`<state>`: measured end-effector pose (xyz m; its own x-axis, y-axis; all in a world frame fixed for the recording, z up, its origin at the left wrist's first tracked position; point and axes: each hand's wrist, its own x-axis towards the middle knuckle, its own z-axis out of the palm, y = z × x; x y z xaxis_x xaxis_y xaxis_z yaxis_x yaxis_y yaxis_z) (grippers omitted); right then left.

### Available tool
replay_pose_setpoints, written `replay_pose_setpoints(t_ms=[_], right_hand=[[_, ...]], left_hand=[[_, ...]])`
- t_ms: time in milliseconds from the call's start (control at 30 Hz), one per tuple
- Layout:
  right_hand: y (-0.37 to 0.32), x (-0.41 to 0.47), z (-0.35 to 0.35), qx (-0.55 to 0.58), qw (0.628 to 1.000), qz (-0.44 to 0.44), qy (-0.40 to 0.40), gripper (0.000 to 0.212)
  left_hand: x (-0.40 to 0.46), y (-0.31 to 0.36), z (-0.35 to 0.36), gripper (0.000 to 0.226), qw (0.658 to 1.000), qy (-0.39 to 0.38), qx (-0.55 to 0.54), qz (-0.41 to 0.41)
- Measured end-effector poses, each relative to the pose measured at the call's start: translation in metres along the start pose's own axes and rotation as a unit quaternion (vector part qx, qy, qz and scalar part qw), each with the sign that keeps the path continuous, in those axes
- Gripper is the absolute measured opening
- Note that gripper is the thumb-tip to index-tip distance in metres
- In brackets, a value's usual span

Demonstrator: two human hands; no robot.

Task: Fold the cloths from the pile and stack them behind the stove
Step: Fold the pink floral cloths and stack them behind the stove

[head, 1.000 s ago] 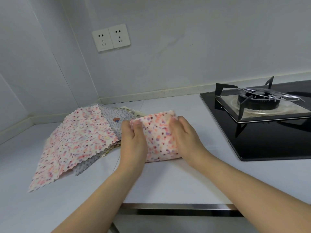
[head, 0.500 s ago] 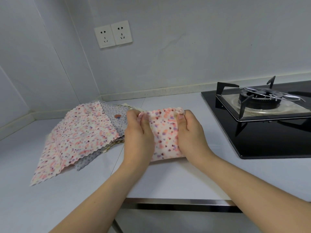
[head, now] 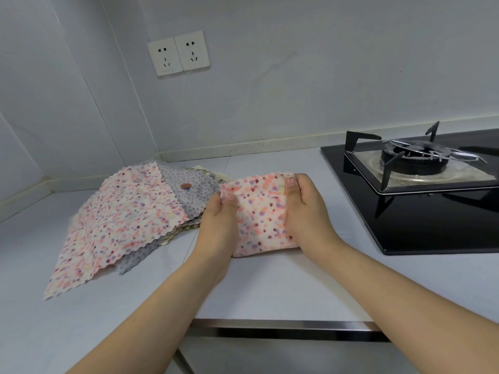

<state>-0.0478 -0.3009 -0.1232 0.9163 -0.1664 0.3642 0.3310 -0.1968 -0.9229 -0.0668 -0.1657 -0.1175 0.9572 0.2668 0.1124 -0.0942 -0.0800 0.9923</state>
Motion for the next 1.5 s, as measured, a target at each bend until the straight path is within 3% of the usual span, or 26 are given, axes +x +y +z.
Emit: replay_pose_setpoints(t_ms=[200,400,500,667,867,1033,1233,1400,1500], right_hand=[[-0.003,-0.004,-0.001,-0.053,0.997,-0.033,0.044,0.026],[0.006,-0.002,0.002,-0.075,0.996,-0.004,0.037,0.027],[0.010,0.003,0.005,-0.071,0.997,0.040,0.019,0.029],[0.000,0.039,0.015,-0.047,0.988,0.142,-0.022,0.033],[-0.093,0.090,-0.015,-0.044,0.961,0.264,-0.072,0.033],[-0.183,0.133,-0.069,-0.033,0.939,0.339,-0.044,0.030],[-0.230,0.175,-0.144,0.045,0.885,0.462,0.019,0.018],[-0.220,0.185,-0.229,0.138,0.868,0.476,0.016,0.018],[-0.209,0.196,-0.292,0.133,0.881,0.452,0.032,0.020]], left_hand=[[-0.005,0.001,0.006,0.016,0.979,0.061,0.114,0.159],[-0.001,-0.004,0.005,0.014,0.963,0.064,0.188,0.183],[0.007,-0.009,0.001,0.017,0.972,0.050,0.184,0.137],[0.037,0.011,0.001,0.023,0.996,0.015,0.078,-0.034],[0.061,0.127,0.012,0.020,0.986,-0.021,0.050,-0.157],[0.072,0.222,0.032,0.016,0.972,-0.049,0.073,-0.218],[0.081,0.294,0.102,0.014,0.969,-0.118,0.083,-0.199],[0.070,0.316,0.187,0.021,0.965,-0.156,0.099,-0.187],[0.060,0.322,0.249,0.019,0.964,-0.175,0.081,-0.185]])
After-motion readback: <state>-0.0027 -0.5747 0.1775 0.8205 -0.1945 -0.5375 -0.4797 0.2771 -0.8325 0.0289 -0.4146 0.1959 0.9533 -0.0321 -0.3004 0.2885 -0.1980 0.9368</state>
